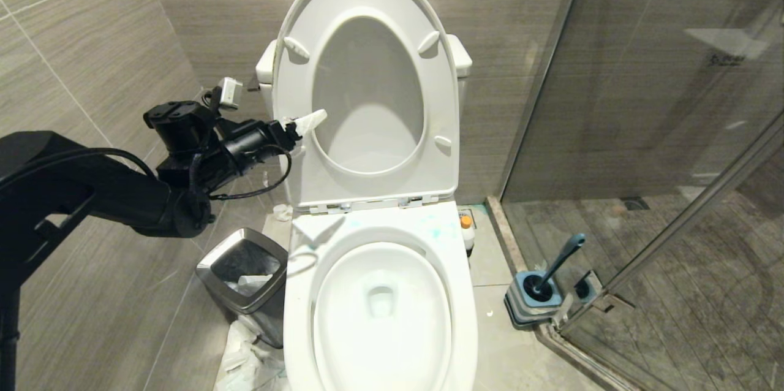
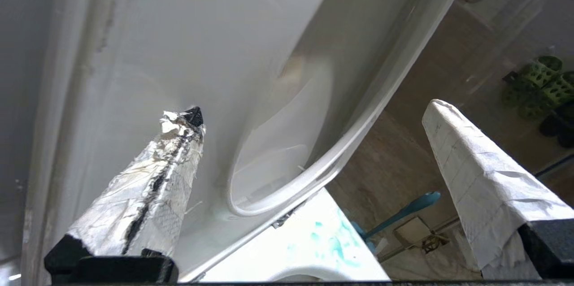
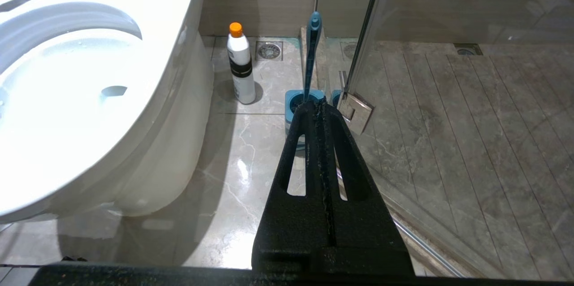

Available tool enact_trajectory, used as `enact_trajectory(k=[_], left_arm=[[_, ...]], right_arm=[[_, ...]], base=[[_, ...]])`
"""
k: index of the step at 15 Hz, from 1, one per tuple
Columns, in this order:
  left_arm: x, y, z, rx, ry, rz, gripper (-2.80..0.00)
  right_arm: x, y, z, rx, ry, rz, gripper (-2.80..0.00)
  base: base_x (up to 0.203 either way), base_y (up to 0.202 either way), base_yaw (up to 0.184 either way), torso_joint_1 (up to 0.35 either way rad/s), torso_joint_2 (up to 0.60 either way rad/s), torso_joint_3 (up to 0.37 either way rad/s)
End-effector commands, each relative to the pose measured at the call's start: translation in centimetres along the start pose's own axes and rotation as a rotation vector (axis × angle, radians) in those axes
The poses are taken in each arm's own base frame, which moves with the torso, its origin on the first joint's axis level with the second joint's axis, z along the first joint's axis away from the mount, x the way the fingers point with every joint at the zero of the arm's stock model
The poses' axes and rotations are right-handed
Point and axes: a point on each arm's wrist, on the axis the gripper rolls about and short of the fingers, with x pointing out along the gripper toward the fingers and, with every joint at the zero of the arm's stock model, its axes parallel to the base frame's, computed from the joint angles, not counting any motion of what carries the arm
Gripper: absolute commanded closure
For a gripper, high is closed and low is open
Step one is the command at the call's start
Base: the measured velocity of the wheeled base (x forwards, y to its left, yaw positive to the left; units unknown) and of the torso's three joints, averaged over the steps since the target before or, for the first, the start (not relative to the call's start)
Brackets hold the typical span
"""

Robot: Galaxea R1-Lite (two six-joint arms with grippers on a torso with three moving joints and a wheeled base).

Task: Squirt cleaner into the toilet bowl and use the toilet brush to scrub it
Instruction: Use the left hand to lift the toilet lid slightly, then pour in the cleaning agent

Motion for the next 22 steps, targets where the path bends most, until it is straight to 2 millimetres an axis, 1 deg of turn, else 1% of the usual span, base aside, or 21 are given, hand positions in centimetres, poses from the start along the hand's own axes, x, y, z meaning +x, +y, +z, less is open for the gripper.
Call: enact_trajectory(k=[1,2,4,6,8,10,11,13,14,16,19,22], left_arm=[[-0.8,-1.8,2.7,-0.018,-0.028,-0.018,-2.8],[-1.3,-2.8,4.0,-0.041,-0.031,-0.023,-2.8],[-2.8,-5.7,7.2,-0.116,-0.017,-0.022,-2.8],[-4.9,-8.9,10.2,-0.265,0.052,0.019,-2.8],[-7.4,-12.0,12.3,-0.361,0.105,0.064,-2.8],[-10.3,-15.1,13.7,-0.381,0.132,0.117,-2.8],[-11.8,-16.5,14.1,-0.336,0.147,0.159,0.0],[-14.3,-17.9,14.6,-0.109,0.162,0.224,0.0],[-15.4,-18.4,14.7,0.014,0.165,0.248,0.0],[-17.9,-19.8,14.7,0.172,0.158,0.269,0.0],[-21.3,-22.4,14.4,0.318,0.108,0.302,0.0],[-24.9,-25.3,14.8,0.42,-0.003,0.361,0.0]], right_arm=[[0.0,0.0,0.0,0.001,0.001,0.0,0.0],[0.0,0.0,0.0,0.0,0.001,0.0,0.0],[0.0,0.0,0.0,0.0,0.001,0.0,0.0],[0.0,0.0,0.0,0.0,0.001,0.0,0.0],[0.0,0.0,0.0,0.001,0.001,0.0,0.0],[0.0,0.0,0.0,0.0,0.002,0.0,0.0],[0.0,0.0,0.0,0.001,0.002,0.0,0.0],[0.0,0.0,0.0,0.0,0.001,0.0,0.0],[0.0,0.0,0.0,0.001,0.001,0.0,0.0],[0.0,0.0,0.0,0.001,0.002,0.0,0.0],[0.0,0.0,0.0,0.0,0.001,0.0,0.0],[0.0,0.0,0.0,0.0,0.001,0.0,0.0]], base=[[0.0,0.0,0.0,0.0,0.0,0.0],[0.0,0.0,0.0,0.0,0.0,0.0],[0.0,0.0,0.0,0.0,0.0,0.0],[0.0,0.0,0.0,0.0,0.0,0.0],[0.0,0.0,0.0,0.0,0.0,0.0],[0.0,0.0,0.0,0.0,0.0,0.0],[0.0,0.0,0.0,0.0,0.0,0.0],[0.0,0.0,0.0,0.0,0.0,0.0],[0.0,0.0,0.0,0.0,0.0,0.0],[0.0,0.0,0.0,0.0,0.0,0.0],[0.0,0.0,0.0,0.0,0.0,0.0],[0.0,0.0,0.0,0.0,0.0,0.0]])
